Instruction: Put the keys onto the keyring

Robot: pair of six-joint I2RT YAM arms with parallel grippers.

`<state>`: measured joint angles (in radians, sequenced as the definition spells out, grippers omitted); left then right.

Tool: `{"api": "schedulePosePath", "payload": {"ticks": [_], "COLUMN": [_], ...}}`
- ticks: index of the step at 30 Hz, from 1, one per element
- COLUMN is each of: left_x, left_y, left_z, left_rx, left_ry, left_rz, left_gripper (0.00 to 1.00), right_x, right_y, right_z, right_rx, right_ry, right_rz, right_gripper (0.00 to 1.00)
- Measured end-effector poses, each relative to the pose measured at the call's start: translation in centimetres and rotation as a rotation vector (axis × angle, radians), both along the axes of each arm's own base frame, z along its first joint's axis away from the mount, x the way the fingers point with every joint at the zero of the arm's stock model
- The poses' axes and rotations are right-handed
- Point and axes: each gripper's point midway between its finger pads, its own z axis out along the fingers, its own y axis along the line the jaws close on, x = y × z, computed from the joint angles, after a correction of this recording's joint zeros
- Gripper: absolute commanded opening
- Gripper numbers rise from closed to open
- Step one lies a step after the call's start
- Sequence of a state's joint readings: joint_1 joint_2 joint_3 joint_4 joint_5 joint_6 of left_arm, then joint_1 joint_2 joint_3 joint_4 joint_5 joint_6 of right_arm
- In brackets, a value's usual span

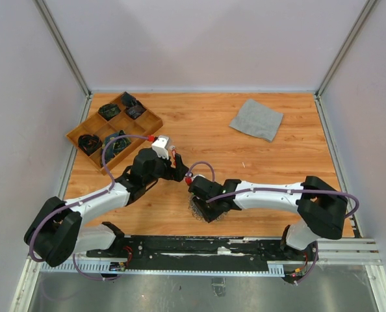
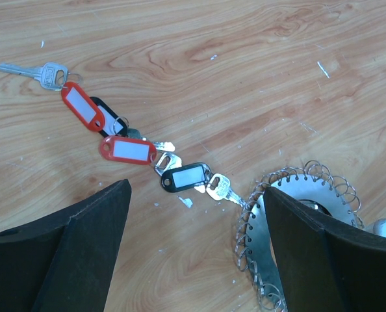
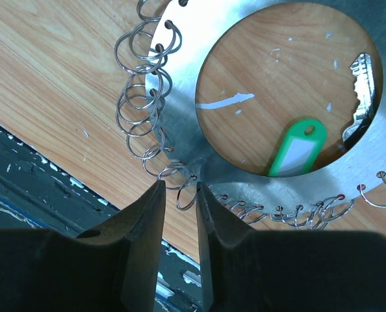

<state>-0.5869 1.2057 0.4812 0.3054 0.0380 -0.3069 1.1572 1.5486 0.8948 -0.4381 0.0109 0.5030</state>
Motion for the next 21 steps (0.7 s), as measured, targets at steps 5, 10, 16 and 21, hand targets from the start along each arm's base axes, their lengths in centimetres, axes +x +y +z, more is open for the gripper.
{"api": "schedulePosePath", "payload": {"ticks": [5,10,16,21], "left_x": [-0.02,-0.02,-0.02,-0.02], "left_y": [0.02,0.02,0.02,0.02], "left_z": [-0.05,-0.04,-0.04,-0.02], "left_rx": [0.001,0.0,0.0,0.0], "left_ry": [0.001,0.001,0.001,0.0], "left_rz": [0.0,0.0,0.0,0.0], "left_gripper": [0.89,0.89,0.89,0.89], "right_x": [-0.24,-0.25,-0.32,-0.28], "right_y": [-0.04,-0.08,-0.34,-0.68], "right_z": [-0.36,-0.43,-0.49,-0.57], "right_rx": [-0.009,-0.012,-0.022,-0.037], "right_ry": [0.015,0.016,0.018,0.015], "right_rz": [0.005,0.005,0.004,0.001], "right_gripper": [0.24,0.2,0.16,0.1]}}
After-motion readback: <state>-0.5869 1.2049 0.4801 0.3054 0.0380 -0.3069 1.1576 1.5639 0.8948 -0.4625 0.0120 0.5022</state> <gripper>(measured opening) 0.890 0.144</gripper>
